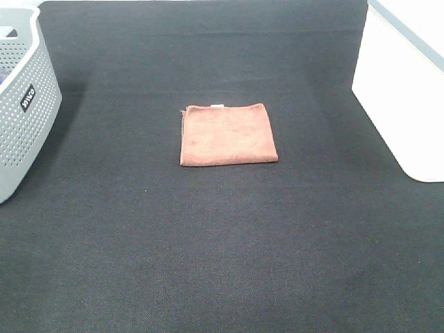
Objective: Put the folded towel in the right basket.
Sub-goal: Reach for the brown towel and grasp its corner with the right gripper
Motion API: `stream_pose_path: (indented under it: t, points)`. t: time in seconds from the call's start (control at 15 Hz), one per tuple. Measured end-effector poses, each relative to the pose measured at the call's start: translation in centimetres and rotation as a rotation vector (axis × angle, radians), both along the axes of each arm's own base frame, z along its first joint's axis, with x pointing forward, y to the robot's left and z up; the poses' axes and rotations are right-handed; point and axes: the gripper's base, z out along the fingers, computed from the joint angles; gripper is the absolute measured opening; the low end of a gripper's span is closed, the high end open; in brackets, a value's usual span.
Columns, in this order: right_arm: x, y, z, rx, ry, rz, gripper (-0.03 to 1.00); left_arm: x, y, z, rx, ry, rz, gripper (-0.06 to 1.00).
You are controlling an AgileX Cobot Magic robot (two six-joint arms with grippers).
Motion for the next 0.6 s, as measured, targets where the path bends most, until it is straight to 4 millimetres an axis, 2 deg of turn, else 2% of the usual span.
stream_pose_path:
  t: [0.6]
  points:
    - [0.00, 0.00, 0.00, 0.000, 0.000, 0.000, 0.69, 0.00, 0.00, 0.00, 0.000, 0.000, 0.000, 0.87]
